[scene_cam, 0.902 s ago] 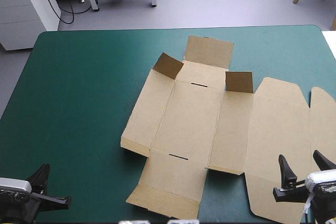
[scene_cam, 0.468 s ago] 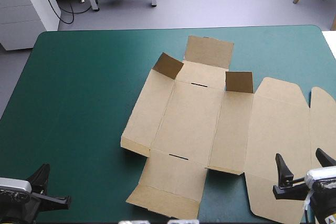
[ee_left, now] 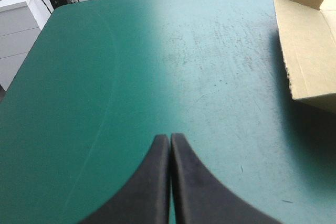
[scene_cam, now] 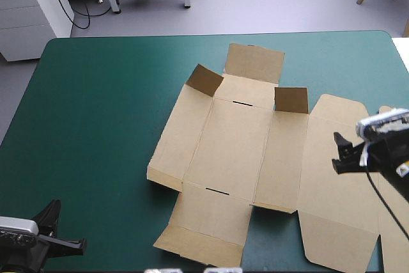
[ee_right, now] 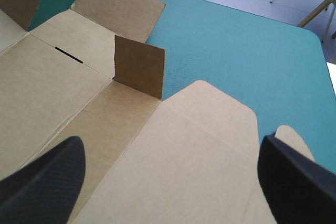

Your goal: Fold the box

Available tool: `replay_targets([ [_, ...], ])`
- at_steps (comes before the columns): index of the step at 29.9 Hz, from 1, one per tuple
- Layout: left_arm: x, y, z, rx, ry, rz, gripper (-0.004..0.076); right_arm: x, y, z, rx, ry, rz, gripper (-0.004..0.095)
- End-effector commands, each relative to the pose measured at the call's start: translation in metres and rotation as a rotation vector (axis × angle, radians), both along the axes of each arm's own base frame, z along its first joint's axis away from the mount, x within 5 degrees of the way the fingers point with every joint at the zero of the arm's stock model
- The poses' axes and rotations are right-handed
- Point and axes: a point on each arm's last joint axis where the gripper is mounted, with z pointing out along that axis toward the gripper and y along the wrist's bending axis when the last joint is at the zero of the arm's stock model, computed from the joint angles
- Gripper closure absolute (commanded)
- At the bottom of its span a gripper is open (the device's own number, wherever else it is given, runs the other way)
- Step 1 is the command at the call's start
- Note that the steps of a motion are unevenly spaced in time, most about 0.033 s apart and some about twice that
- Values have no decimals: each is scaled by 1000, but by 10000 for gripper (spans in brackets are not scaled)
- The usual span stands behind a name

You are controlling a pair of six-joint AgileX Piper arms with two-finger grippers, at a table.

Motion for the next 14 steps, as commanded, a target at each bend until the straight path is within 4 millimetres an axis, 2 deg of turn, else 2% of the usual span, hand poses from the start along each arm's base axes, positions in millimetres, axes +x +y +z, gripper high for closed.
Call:
replay_targets([
  [1, -2, 0, 13, -20, -103, -12, 734, 35, -3, 30, -96, -35, 35, 85],
  [9, -2, 0, 13, -20, -103, -12, 734, 120, -5, 37, -183, 143, 136, 85],
  [14, -2, 0, 13, -20, -103, -12, 734, 168, 7, 35, -238, 193, 225, 84],
])
